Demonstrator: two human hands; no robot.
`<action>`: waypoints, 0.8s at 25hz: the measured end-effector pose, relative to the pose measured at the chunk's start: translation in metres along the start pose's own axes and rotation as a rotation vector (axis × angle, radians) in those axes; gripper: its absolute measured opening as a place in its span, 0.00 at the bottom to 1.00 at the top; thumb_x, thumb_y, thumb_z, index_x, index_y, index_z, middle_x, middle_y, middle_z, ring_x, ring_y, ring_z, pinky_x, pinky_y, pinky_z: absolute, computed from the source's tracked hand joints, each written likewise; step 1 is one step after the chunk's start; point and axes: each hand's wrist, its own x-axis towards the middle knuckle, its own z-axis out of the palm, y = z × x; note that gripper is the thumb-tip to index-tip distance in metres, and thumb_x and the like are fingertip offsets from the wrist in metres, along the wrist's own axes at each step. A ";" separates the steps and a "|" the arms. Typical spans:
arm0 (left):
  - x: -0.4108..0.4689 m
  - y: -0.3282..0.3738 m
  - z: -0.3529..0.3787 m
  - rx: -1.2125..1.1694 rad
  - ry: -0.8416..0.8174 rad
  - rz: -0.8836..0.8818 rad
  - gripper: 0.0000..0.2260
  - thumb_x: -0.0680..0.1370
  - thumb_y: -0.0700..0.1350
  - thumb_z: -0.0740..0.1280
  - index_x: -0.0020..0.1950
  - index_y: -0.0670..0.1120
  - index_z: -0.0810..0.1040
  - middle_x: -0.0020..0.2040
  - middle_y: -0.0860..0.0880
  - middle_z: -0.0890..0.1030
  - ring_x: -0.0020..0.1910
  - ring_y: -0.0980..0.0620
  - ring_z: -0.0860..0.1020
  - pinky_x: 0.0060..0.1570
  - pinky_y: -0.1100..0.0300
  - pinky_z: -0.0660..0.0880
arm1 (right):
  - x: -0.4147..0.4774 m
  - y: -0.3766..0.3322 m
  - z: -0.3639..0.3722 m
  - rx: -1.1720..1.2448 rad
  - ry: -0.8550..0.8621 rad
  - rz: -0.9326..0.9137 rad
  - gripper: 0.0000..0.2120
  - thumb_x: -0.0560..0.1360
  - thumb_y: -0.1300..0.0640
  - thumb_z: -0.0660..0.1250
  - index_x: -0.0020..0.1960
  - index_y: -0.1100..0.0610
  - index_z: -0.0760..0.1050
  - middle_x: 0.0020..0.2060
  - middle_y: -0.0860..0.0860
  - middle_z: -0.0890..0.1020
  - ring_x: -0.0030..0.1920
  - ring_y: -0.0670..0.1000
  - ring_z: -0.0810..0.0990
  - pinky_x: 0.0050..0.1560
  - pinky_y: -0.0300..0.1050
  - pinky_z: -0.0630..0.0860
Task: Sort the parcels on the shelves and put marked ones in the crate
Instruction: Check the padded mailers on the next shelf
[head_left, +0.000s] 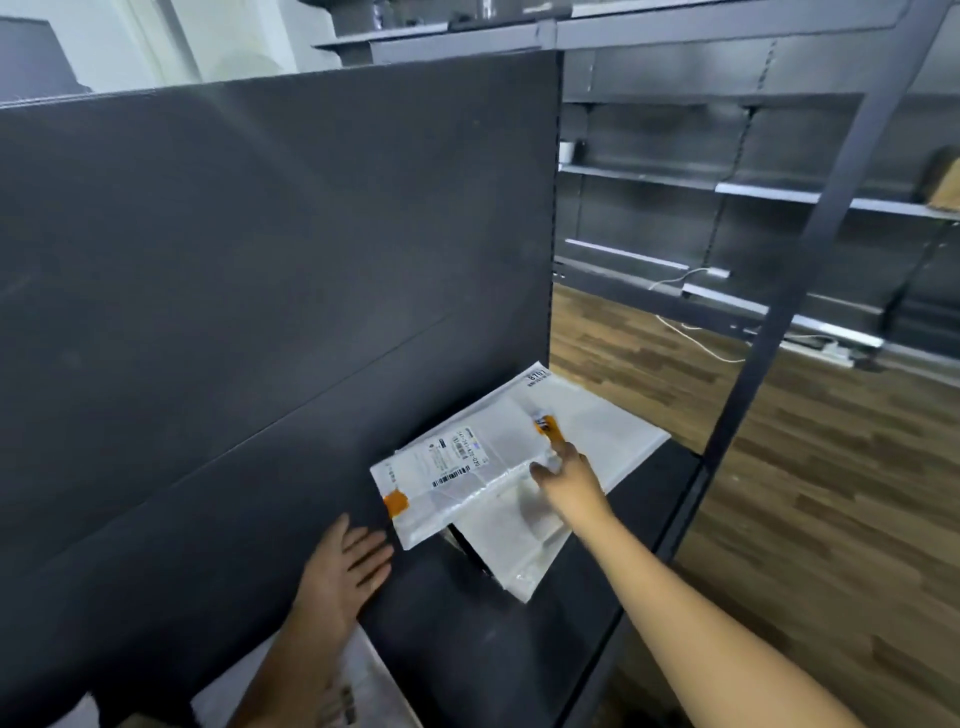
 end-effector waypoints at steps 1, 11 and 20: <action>0.002 0.010 0.004 0.004 -0.019 0.025 0.13 0.81 0.49 0.59 0.60 0.42 0.71 0.54 0.42 0.78 0.52 0.43 0.76 0.60 0.49 0.69 | 0.002 -0.001 0.004 0.000 -0.028 0.027 0.25 0.77 0.59 0.62 0.72 0.60 0.62 0.66 0.59 0.71 0.65 0.59 0.72 0.61 0.43 0.68; 0.013 0.012 0.043 0.319 0.052 0.127 0.03 0.75 0.34 0.66 0.47 0.39 0.74 0.39 0.43 0.77 0.34 0.51 0.74 0.24 0.66 0.74 | -0.009 -0.005 0.006 0.162 -0.085 0.156 0.19 0.76 0.62 0.60 0.65 0.64 0.68 0.57 0.58 0.76 0.56 0.57 0.76 0.57 0.49 0.72; -0.033 -0.015 0.057 -0.017 -0.424 0.154 0.18 0.75 0.26 0.59 0.57 0.45 0.74 0.51 0.43 0.81 0.50 0.45 0.80 0.48 0.50 0.79 | -0.026 -0.020 0.004 0.908 -0.075 0.219 0.07 0.75 0.66 0.65 0.51 0.57 0.74 0.44 0.54 0.83 0.43 0.53 0.81 0.44 0.47 0.77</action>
